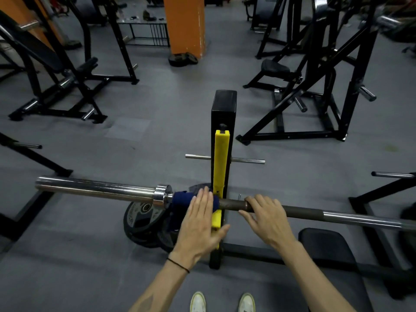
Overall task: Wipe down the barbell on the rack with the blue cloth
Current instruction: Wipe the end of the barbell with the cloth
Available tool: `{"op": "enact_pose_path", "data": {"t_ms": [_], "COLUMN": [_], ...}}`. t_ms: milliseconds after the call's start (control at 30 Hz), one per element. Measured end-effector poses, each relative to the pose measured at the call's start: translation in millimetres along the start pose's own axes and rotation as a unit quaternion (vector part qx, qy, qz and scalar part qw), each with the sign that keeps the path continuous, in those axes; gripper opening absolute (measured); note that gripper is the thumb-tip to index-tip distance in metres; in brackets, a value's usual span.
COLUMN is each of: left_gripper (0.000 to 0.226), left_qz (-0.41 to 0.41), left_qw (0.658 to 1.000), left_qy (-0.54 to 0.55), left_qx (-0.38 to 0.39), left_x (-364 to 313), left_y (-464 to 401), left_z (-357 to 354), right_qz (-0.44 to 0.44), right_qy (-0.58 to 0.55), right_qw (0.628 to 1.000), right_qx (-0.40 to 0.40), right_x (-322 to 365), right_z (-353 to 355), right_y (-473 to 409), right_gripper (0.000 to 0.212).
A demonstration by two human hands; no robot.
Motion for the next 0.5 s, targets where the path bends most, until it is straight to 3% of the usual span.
{"op": "enact_pose_path", "data": {"t_ms": [200,267,400,500], "left_gripper": [0.094,0.096,0.098,0.096], "left_qz": [0.063,0.078,0.027,0.006], "left_qw": [0.998,0.997,1.000,1.000], "left_qy": [-0.015,-0.010,0.002,-0.004], "left_qx": [-0.027,-0.016,0.012,-0.005], "left_x": [69.8,55.9,-5.6,11.6], "left_y": [0.6,0.0,0.8,3.9], "left_z": [15.6,12.6,-3.9,2.8], "right_qz": [-0.022,-0.031,-0.050,-0.054], "right_qy": [0.025,0.029,0.035,0.040], "right_qw": [0.999,0.998,0.997,0.996], "right_qx": [-0.038,-0.040,-0.035,-0.054], "right_x": [8.7,10.5,10.3,9.5], "right_z": [1.2,0.4,-1.3,3.2], "right_y": [17.6,18.1,14.1,10.2], "right_gripper": [0.055,0.055,0.049,0.038]}}
Point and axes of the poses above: each hand's wrist, its own y-axis away from the middle knuckle, its own z-axis out of the back of the hand, x = y × z, the point moved 8 cm from there along -y, towards the middle knuckle, and after that the axes turned 9 degrees about z, right-handed, at the moved point
